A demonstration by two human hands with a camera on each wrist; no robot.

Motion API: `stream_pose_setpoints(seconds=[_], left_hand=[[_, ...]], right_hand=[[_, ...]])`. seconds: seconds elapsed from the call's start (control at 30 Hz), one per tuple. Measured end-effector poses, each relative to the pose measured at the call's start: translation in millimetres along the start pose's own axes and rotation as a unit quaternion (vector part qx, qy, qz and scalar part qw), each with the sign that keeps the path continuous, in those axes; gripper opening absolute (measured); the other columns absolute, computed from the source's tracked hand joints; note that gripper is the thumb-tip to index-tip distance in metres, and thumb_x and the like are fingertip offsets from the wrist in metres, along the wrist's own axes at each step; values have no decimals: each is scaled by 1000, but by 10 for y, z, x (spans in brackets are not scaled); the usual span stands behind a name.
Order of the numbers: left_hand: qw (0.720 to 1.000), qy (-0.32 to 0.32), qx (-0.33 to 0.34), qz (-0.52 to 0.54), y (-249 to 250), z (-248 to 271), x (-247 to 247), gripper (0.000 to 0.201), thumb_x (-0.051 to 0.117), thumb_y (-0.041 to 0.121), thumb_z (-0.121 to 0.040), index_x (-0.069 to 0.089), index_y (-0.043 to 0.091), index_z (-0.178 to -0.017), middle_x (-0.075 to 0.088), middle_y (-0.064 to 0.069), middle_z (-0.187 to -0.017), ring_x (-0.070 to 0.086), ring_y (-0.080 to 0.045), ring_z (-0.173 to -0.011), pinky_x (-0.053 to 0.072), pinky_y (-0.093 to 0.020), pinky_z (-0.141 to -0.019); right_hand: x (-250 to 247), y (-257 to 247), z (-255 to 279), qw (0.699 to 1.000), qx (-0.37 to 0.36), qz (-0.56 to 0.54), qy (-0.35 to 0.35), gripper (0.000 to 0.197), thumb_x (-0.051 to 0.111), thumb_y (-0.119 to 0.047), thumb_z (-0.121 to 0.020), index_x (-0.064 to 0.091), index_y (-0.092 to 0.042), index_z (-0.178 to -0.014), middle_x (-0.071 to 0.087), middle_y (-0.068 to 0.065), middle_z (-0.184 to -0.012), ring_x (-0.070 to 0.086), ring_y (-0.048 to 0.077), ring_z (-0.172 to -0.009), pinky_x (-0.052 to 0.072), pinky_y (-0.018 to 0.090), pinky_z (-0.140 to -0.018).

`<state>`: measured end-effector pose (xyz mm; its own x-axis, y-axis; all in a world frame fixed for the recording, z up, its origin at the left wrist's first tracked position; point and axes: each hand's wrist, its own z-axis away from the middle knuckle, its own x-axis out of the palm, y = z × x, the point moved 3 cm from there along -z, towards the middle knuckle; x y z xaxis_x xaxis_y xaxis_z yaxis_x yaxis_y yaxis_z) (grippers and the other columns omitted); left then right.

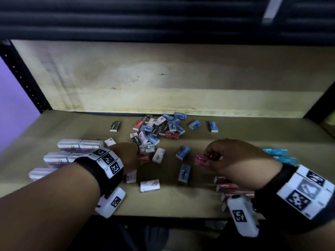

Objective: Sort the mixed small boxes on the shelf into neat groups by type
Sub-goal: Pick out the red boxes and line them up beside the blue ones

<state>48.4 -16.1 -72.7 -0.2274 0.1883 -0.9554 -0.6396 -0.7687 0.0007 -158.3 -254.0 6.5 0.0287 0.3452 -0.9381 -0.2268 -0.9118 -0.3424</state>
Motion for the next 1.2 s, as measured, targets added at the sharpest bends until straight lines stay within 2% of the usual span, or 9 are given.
stream_pose_setpoints(seconds=[0.13,0.3,0.4,0.53,0.67,0.87,1.0,1.1,1.2], left_hand=[[999,20,3,-25,56,-4,-10,38,61,48,-89,65,21,-115,69,-2,-114,66,-19,-105,52,-32,-88],[999,29,5,-12,77,15,-64,31,68,47,-84,61,28,-107,66,5,-107,64,-14,-96,45,-26,-76],[999,28,-1,14,71,41,-83,9,62,42,-87,62,34,-91,67,7,-98,61,-10,-88,45,-26,-74],[997,63,-8,53,82,182,-184,12,57,43,-78,60,36,-68,58,12,-71,53,-1,-69,35,-24,-58],[990,97,13,103,312,325,-280,25,50,54,-74,67,36,-79,65,13,-73,56,3,-68,42,-25,-60],[983,93,83,138,954,319,-362,50,36,75,-60,67,46,-87,67,23,-78,60,4,-72,45,-24,-64],[980,55,135,131,1333,191,-368,21,53,54,-69,65,49,-84,65,21,-79,59,2,-75,46,-24,-66],[976,55,159,140,1534,76,-386,16,58,46,-73,68,44,-85,65,21,-84,60,0,-81,49,-25,-72],[972,67,175,141,1741,-47,-384,16,65,46,-80,72,36,-90,64,21,-86,57,3,-79,39,-15,-64]], right_hand=[[-37,82,36,1000,16,-12,14,12,67,-50,-81,64,-42,-88,63,-22,-82,56,-7,-74,42,15,-59],[-102,168,92,999,32,-33,28,11,69,-49,-82,66,-39,-87,65,-18,-83,58,-3,-74,46,21,-63],[-174,260,110,997,41,-50,37,18,70,-59,-80,67,-41,-83,66,-20,-79,57,-7,-72,41,17,-58],[-328,488,143,992,69,-68,82,24,72,-63,-74,68,-40,-81,67,-21,-75,59,-6,-69,44,20,-62],[-413,684,179,992,99,-28,77,13,76,-52,-73,66,-45,-79,62,-31,-73,56,-10,-67,37,21,-55],[-340,791,147,993,111,12,26,12,77,-46,-73,66,-42,-77,63,-18,-79,55,-5,-73,36,18,-58],[-216,849,102,993,91,66,-22,12,72,-42,-75,61,-47,-75,56,-20,-81,52,-3,-73,36,16,-60],[-160,900,62,990,68,109,-53,15,68,-40,-76,58,-50,-72,50,-23,-74,48,-2,-70,32,17,-60],[-165,942,-10,988,53,126,-67,13,68,-37,-76,64,-49,-77,55,-21,-74,48,-1,-68,32,17,-59]])
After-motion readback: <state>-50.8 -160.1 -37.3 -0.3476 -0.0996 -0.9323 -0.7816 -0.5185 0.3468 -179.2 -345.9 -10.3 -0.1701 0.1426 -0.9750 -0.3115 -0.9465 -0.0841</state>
